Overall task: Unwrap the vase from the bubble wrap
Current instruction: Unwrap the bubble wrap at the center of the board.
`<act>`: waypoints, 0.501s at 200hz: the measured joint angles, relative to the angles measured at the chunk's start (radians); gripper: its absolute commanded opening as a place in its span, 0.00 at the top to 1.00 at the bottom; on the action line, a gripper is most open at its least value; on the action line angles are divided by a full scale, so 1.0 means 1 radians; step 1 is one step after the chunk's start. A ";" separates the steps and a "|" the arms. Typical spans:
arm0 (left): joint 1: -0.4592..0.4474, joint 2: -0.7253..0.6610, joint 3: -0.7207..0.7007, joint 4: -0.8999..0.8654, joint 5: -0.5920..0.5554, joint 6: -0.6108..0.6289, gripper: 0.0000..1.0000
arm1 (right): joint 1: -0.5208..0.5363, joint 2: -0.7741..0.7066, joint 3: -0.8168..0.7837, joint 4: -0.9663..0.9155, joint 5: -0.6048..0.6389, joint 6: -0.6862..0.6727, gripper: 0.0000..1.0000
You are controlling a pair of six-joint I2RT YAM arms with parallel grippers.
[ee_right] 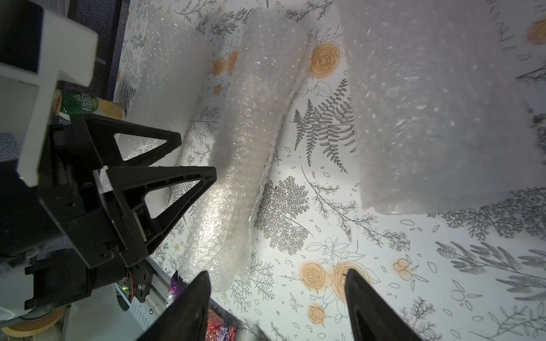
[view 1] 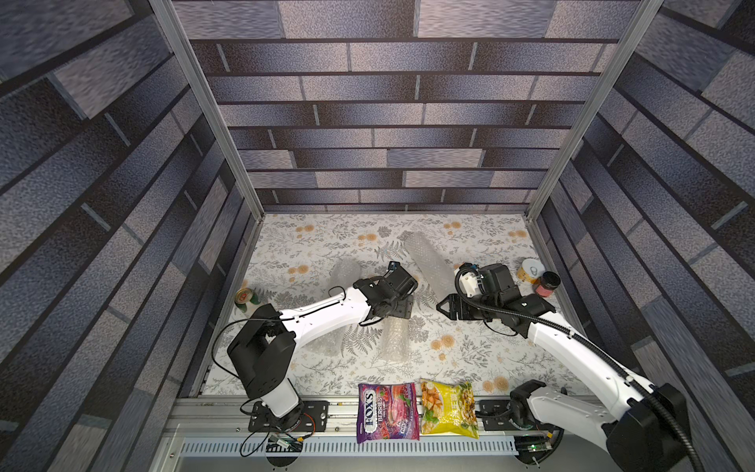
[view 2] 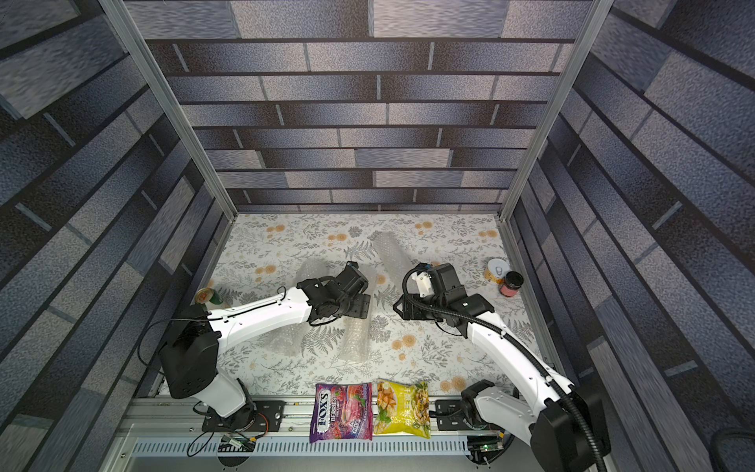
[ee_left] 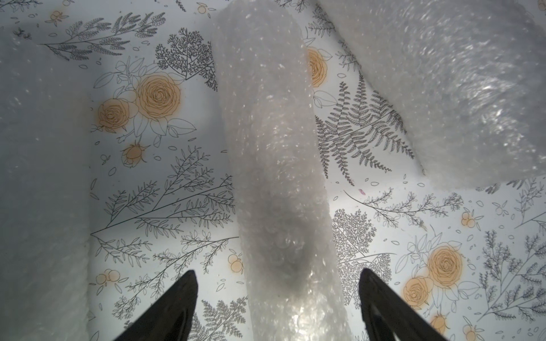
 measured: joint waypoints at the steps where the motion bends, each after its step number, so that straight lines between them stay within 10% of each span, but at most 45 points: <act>1: 0.000 0.000 0.000 0.000 0.000 0.000 0.13 | 0.001 0.002 0.000 0.000 0.000 0.001 0.30; 100: -0.017 0.042 -0.008 0.008 -0.029 -0.025 0.12 | 0.087 0.167 0.018 0.043 0.051 0.040 0.34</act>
